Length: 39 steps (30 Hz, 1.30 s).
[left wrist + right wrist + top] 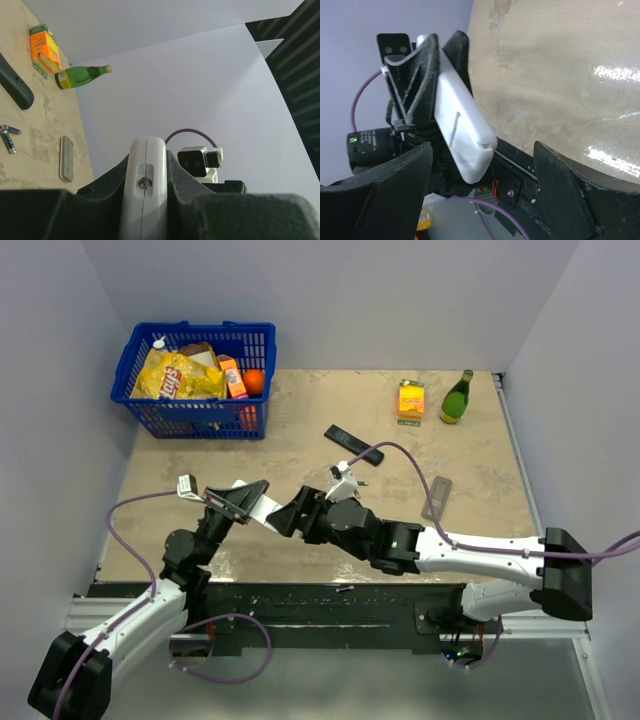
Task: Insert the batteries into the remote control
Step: Load the battery cover into the remote control.
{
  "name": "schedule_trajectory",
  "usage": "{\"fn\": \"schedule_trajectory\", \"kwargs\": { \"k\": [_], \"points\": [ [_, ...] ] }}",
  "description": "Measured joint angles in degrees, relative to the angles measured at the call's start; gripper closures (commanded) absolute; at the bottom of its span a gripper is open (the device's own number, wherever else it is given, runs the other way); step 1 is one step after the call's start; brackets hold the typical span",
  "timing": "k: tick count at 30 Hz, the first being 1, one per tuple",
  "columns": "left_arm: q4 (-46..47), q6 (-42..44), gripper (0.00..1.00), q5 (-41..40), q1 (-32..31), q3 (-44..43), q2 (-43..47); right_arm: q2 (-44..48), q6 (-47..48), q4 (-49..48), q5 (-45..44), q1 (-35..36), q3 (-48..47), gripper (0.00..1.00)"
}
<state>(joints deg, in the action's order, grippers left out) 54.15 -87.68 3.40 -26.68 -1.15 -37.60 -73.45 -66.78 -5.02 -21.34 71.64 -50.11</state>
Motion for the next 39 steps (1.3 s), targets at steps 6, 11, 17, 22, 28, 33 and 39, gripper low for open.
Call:
{"fn": "schedule_trajectory", "kwargs": {
  "k": [6,11,17,22,28,33,39],
  "points": [
    [0.0,0.0,1.0,0.0,0.0,0.0,-1.1,4.7,3.3,-2.5,-0.2,0.0,2.8,0.11],
    [0.0,0.0,1.0,0.0,0.0,0.0,-1.2,10.0,5.5,-6.7,-0.2,0.0,9.5,0.36],
    [-0.6,0.5,1.0,0.8,0.0,0.0,-1.5,11.6,6.6,-7.9,-0.2,0.0,12.9,0.52],
    [-2.1,2.8,1.0,1.5,0.0,0.0,-2.0,9.7,6.7,-6.7,-0.2,0.0,10.6,0.65],
    [-4.5,6.8,1.0,1.9,-0.1,0.0,-1.6,6.5,4.2,-1.8,-0.2,0.0,5.7,0.72],
    [-6.5,10.6,1.0,2.2,-0.1,-0.5,-1.4,4.3,1.6,3.4,-0.2,0.0,2.8,0.74],
    [-8.1,16.0,1.0,2.4,-0.1,-1.8,-1.5,2.6,-0.9,10.0,-0.2,0.0,0.6,0.74]
  ]
}}
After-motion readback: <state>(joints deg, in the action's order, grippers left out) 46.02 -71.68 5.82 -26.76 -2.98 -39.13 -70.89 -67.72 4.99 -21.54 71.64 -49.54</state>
